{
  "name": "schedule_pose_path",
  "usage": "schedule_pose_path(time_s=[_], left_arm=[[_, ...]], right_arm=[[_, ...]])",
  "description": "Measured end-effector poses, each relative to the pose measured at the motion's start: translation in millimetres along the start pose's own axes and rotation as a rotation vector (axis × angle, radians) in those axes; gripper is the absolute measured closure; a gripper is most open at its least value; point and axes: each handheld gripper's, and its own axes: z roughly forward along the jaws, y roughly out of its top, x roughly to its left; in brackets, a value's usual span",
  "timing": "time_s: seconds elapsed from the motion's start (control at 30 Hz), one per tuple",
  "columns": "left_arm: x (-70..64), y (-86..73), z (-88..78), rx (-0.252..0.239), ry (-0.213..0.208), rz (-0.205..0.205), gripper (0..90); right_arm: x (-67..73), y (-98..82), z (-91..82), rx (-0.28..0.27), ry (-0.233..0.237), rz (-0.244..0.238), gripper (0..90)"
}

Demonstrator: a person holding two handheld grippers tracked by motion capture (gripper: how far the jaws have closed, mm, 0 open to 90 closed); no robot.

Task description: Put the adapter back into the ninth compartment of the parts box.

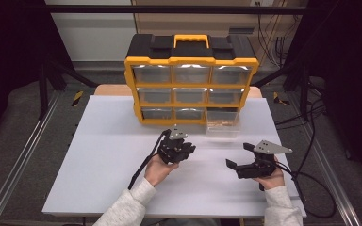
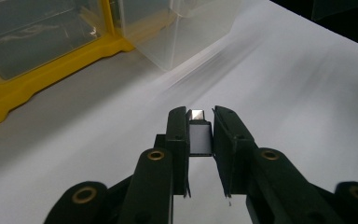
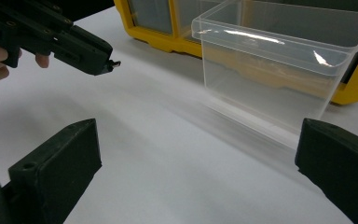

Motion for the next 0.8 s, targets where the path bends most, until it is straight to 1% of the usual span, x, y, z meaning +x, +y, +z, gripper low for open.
schedule_pose_path(time_s=[0.17, 0.27, 0.33, 0.63, 0.8], left_arm=[[-0.2, 4.7, -2.1, -0.005, 0.0, 0.011, 75.6], [0.3, 8.4, -4.3, -0.015, -0.005, 0.009, 75.6], [0.5, 10.9, -5.2, -0.017, -0.002, 0.017, 75.5], [-1.1, 21.9, -6.7, -0.024, -0.002, 0.035, 75.6], [-2.3, 26.6, -7.2, -0.03, -0.006, 0.039, 75.6]], right_arm=[[0.0, 0.1, -0.1, 0.0, 0.001, 0.001, 0.6], [0.0, 0.0, 0.1, 0.001, 0.0, 0.0, 0.6], [0.0, 0.0, 0.1, 0.001, 0.0, 0.0, 0.5], [-0.1, 0.2, -0.4, 0.001, 0.0, 0.0, 0.5], [-0.3, 0.4, -0.7, -0.001, -0.001, -0.001, 0.5]])
